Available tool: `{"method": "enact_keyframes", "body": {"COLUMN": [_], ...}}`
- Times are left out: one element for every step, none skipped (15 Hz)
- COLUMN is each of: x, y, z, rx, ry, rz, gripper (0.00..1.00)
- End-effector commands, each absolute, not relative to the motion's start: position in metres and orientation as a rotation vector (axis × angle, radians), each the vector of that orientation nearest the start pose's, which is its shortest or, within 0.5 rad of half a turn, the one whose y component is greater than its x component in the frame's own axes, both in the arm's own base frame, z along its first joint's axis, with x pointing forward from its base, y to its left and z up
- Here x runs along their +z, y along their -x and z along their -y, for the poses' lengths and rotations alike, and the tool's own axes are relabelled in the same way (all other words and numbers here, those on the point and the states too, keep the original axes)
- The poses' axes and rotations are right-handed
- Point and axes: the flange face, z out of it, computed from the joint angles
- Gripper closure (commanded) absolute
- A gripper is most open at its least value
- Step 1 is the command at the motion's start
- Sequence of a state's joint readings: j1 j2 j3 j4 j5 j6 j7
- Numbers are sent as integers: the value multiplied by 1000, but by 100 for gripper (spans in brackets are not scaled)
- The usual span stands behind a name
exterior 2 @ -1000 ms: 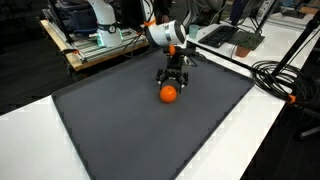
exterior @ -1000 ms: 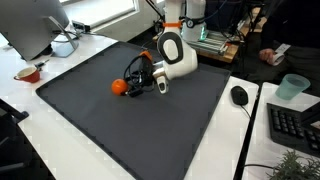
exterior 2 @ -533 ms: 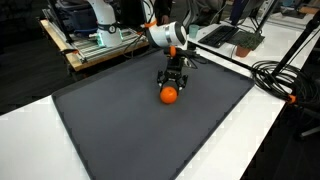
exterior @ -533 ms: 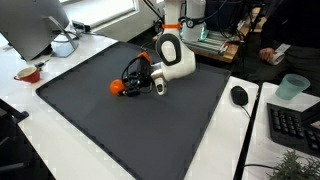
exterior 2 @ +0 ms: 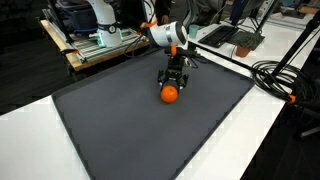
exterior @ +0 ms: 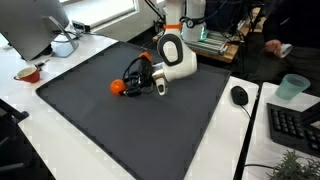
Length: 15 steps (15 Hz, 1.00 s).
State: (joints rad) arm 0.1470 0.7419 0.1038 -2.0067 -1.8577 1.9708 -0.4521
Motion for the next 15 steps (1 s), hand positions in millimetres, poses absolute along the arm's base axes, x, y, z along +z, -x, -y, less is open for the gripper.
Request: {"method": "enact_keyframes", "body": {"x": [93,95,98,100,103,105,107,108,109,109,100,100,101,101,101], "y": [-552,-552,-552,-552,-553,-553,-554,-554,-554,-554,-562,-562,-562,-562,-562], "z": [-89,-89,-90,-90,-90,-90,-89,-88,-88,-89,-89,-89,-89,-89,-89], "rx": [-665,-667,-670,-670,-670,-672,-673,-675,-675,-673,-656,-656,-656,-656,-656], "ry": [-830,-829,-829,-830,-833,-833,-836,-837,-840,-844,-831,-832,-832,-832,-832], "rz": [-1721,-1713,-1706,-1697,-1690,-1684,-1681,-1676,-1674,-1674,-1687,-1686,-1685,-1685,-1685], "gripper": [50,50,50,50,50,50,50,50,50,50,25,25,25,25,25]}}
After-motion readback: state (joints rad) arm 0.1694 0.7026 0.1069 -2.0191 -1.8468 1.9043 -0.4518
